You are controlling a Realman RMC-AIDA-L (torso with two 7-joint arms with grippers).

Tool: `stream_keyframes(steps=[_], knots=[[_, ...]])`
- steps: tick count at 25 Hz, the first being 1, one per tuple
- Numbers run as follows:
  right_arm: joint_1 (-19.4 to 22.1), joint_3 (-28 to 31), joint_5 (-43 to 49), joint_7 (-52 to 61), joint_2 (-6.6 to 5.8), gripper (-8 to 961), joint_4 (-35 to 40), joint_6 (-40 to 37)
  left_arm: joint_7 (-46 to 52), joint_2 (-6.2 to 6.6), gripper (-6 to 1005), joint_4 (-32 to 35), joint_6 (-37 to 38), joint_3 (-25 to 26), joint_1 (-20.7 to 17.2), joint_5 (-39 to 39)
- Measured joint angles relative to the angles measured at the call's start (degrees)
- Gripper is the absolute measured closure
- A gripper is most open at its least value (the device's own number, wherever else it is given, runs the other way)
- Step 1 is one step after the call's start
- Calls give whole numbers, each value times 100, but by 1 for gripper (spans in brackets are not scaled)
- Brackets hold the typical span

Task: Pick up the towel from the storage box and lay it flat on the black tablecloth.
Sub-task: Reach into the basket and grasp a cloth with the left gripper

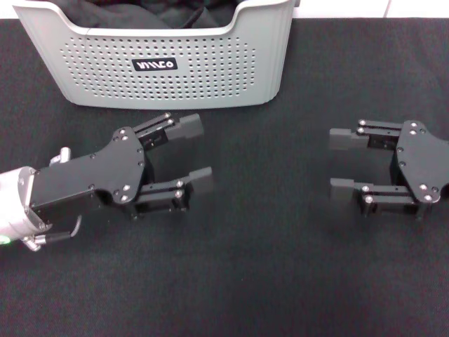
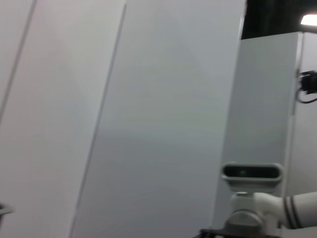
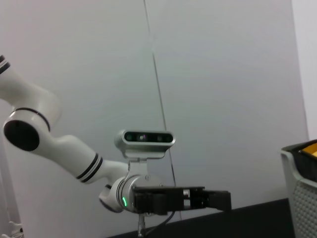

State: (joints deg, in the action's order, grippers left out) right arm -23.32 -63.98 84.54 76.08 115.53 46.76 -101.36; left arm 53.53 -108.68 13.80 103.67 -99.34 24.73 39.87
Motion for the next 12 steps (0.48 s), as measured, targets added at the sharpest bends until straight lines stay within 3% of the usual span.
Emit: stream_keyframes(steps=[8, 12], knots=[[160, 156, -14, -97, 2, 270, -9, -27, -158, -36, 119, -9, -111, 594, -25, 14], [262, 231, -52, -181, 7, 272, -9, -46, -498, -151, 119, 21, -269, 1093, -35, 17]])
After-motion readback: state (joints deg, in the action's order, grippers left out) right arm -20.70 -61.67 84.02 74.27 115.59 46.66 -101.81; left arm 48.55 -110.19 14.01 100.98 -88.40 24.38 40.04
